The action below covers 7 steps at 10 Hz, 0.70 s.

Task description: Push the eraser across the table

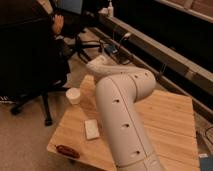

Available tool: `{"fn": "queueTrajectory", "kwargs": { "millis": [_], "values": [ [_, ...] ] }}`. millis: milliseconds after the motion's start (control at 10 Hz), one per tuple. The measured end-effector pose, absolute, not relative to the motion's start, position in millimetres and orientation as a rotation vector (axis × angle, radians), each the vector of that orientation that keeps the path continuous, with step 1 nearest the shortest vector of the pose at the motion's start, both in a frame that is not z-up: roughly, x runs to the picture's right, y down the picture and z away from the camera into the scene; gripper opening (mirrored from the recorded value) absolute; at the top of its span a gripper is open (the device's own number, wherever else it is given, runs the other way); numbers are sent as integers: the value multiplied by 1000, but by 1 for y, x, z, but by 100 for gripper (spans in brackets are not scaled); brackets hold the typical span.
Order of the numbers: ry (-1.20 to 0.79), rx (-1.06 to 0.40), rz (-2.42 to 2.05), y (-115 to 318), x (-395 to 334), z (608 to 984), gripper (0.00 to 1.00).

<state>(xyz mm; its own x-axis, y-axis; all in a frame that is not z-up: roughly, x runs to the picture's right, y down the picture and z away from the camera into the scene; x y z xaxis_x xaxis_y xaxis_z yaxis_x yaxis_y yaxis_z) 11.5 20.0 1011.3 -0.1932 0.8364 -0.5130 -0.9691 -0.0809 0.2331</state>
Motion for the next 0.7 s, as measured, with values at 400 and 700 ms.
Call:
{"fn": "queueTrajectory", "kwargs": {
  "millis": [400,700],
  "values": [
    [674,-242,1670,32,47,1003,29],
    [728,-227,1704,49,83,996,29]
  ]
}}
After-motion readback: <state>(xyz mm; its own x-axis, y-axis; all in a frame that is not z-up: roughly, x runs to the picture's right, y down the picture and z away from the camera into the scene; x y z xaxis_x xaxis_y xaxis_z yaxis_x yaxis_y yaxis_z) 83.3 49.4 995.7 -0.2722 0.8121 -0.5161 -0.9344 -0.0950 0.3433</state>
